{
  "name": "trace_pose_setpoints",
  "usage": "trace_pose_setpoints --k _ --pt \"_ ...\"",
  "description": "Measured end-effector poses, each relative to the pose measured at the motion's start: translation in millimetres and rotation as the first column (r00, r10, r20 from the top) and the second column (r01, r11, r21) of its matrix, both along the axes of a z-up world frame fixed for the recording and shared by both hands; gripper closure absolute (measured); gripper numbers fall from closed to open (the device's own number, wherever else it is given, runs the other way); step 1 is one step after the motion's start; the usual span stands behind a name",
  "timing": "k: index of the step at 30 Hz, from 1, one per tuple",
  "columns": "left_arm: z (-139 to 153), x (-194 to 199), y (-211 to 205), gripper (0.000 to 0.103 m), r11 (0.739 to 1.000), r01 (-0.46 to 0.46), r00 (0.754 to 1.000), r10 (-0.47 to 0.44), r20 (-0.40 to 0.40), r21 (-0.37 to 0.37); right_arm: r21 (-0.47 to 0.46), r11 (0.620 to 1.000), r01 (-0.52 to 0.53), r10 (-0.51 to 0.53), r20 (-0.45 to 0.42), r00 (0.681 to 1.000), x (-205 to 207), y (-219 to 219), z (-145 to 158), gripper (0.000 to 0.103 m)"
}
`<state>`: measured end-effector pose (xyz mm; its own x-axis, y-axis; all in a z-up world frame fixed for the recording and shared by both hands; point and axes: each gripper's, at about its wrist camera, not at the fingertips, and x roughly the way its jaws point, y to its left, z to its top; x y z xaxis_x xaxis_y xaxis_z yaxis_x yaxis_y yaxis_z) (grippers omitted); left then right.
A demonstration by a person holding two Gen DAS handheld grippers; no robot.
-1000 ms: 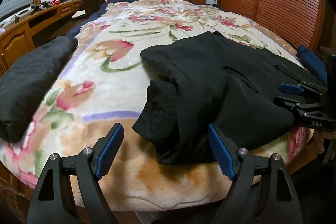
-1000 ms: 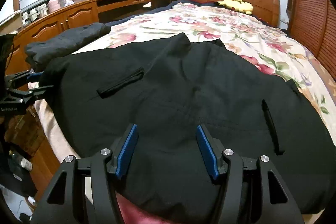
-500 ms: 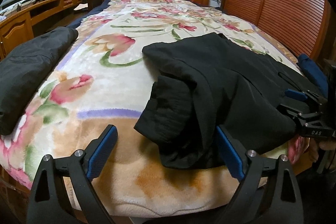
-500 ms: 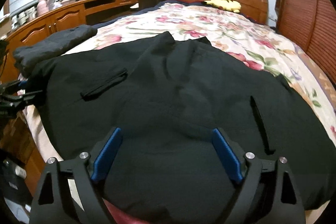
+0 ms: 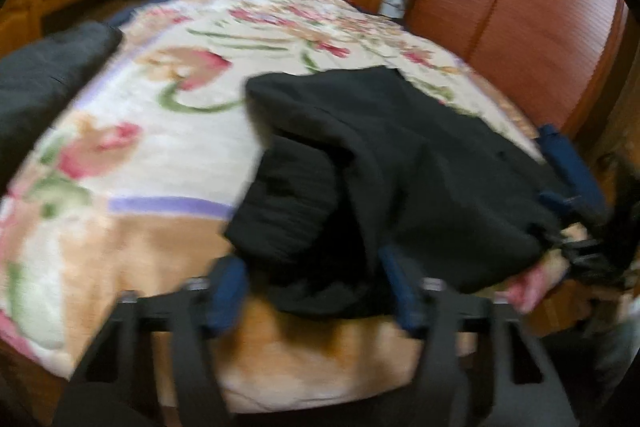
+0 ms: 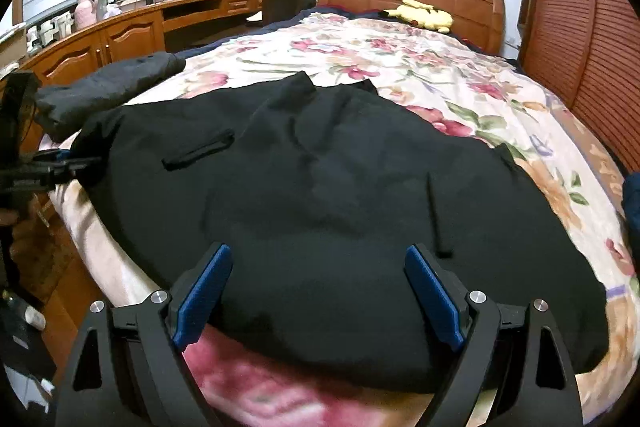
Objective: Fold large clothes
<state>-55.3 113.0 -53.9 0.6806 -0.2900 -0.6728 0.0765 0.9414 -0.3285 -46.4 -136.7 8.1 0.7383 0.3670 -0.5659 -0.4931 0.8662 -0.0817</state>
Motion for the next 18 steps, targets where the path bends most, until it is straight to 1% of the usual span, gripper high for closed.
trace_pose_setpoints --k 2,3,4,7,9,12,15,18 --pt "4 2 -3 0.065 1.000 0.001 1.000 -0.001 -0.004 -0.004 -0.006 1.000 -0.010 0.010 -0.012 1.000 1 -1 -3 0.019" --pt "8 2 -9 0.072 1.000 0.012 1.000 -0.012 0.004 0.011 -0.010 1.000 -0.015 0.015 -0.017 1.000 1 1 -4 0.020" --pt "12 2 -12 0.077 1.000 0.013 1.000 -0.014 0.010 0.025 -0.015 1.000 -0.017 0.016 -0.021 1.000 2 3 -5 0.021" --pt "34 -4 -28 0.084 0.996 0.004 0.998 -0.010 0.067 0.089 -0.014 1.000 -0.015 0.015 -0.034 0.999 4 4 -6 0.021" --pt "54 -6 -38 0.086 0.993 -0.001 0.993 -0.013 0.115 0.121 -0.005 1.000 -0.018 0.018 -0.047 0.999 7 3 -4 0.021" --pt "83 -7 -54 0.087 0.990 0.011 0.984 -0.036 0.177 0.143 0.006 1.000 -0.019 0.019 -0.058 0.998 13 3 -4 0.021" --pt "106 -7 -75 0.088 0.983 0.032 0.972 -0.072 0.225 0.178 0.013 1.000 -0.017 0.018 -0.061 0.998 15 3 -3 0.021" --pt "124 -2 -97 0.089 0.979 0.060 0.960 -0.110 0.256 0.197 0.013 1.000 -0.022 0.023 -0.059 0.998 13 1 0 0.021"
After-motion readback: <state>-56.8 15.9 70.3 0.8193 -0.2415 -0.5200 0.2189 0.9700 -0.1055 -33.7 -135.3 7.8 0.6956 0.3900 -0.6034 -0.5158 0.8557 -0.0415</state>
